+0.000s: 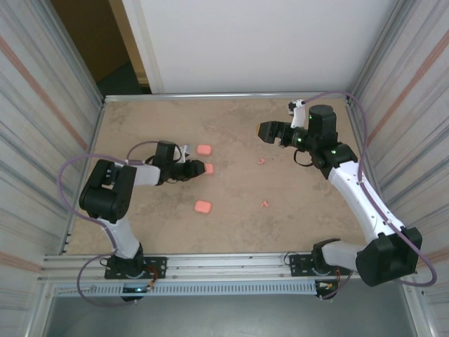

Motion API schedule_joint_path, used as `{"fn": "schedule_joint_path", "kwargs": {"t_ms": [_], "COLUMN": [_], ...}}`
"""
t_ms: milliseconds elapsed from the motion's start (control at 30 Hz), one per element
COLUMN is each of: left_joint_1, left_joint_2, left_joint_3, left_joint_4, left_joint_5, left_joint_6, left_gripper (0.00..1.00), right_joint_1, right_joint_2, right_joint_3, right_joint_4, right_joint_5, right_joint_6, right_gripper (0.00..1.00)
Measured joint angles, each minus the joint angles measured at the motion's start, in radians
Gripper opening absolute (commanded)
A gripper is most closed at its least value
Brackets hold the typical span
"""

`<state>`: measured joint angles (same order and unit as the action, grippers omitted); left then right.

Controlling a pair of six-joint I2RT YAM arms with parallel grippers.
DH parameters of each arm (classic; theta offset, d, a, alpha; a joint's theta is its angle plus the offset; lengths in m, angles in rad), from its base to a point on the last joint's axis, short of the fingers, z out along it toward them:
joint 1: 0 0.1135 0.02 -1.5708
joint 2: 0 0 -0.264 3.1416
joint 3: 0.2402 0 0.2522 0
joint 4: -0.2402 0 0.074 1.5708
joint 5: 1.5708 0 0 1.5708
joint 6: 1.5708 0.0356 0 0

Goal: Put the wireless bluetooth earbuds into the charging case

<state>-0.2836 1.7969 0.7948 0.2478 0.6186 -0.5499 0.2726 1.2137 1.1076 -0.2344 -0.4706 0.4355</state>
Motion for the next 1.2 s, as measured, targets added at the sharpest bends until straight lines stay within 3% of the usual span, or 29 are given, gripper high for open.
{"fn": "schedule_joint_path", "kwargs": {"t_ms": [500,700,1000,1200], "left_joint_1": [0.056,0.056,0.074,0.102], "left_joint_2": [-0.169,-0.317,-0.565,-0.72], "left_joint_3": [-0.043,-0.051,-0.118,-0.197], "left_joint_4": [-0.014,-0.012,-0.008,-0.005], "left_joint_5": [-0.052,-0.12,-0.282,-0.385], "left_joint_6": [0.008,0.038,0.098,0.143], "left_gripper": [0.49,0.53,0.62,0.72], "right_joint_1": [0.019,0.113,0.357,0.44], "right_joint_2": [-0.012,-0.01,0.049,0.091], "right_joint_3": [0.0,0.001,0.014,0.014], "right_joint_4": [-0.027,-0.063,-0.14,-0.168], "right_joint_5": [0.003,0.01,0.014,0.022], "right_joint_6": [-0.046,-0.121,-0.38,-0.507], "right_gripper": [0.91,0.91,0.96,0.98]}}
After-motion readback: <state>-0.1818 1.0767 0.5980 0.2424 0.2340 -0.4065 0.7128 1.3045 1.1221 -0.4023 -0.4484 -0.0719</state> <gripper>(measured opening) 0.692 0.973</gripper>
